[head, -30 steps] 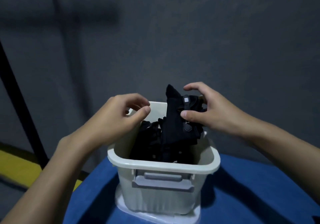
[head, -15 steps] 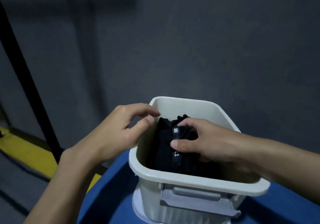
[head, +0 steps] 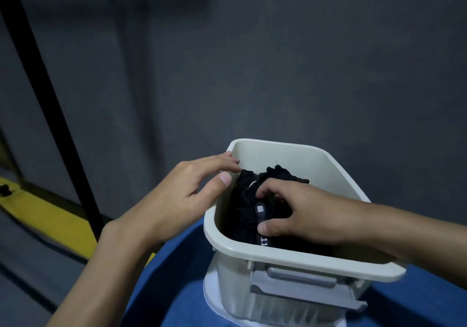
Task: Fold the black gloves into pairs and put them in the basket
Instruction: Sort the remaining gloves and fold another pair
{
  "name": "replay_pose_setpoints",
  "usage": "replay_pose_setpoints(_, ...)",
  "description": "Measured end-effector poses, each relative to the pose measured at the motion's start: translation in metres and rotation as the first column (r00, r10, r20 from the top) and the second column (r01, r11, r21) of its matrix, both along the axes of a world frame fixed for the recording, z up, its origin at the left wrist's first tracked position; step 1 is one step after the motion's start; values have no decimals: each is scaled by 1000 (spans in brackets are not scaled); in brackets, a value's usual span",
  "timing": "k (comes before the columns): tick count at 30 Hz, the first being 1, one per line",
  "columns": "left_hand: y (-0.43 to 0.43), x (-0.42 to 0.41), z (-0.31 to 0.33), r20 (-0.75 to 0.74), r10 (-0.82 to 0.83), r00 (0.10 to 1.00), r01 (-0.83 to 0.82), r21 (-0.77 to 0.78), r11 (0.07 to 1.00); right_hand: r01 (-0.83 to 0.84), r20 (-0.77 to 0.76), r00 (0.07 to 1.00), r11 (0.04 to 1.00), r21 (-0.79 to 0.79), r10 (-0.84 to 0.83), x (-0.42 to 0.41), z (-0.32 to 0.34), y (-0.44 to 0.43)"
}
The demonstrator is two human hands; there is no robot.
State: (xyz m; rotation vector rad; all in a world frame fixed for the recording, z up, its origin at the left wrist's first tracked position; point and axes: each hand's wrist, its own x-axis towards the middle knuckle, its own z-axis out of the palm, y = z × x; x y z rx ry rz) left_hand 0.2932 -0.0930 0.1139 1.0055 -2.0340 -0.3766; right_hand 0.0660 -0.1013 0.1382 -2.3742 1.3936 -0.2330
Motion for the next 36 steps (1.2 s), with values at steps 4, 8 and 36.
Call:
replay_pose_setpoints(4,2,0,0,0,2,1000,-2,14,1000,-123,-68,991,987,-100,116,1,0,-6)
replay_pose_setpoints(8,1,1,-1,21,14,1000,-14,20,1000,-224,-107,971,968,-116,212,4,-2,-12)
replay_pose_setpoints(36,2,0,-2,40,0,999,0,6,1000,-257,-318,929,948,-190,188,0,-15,-30)
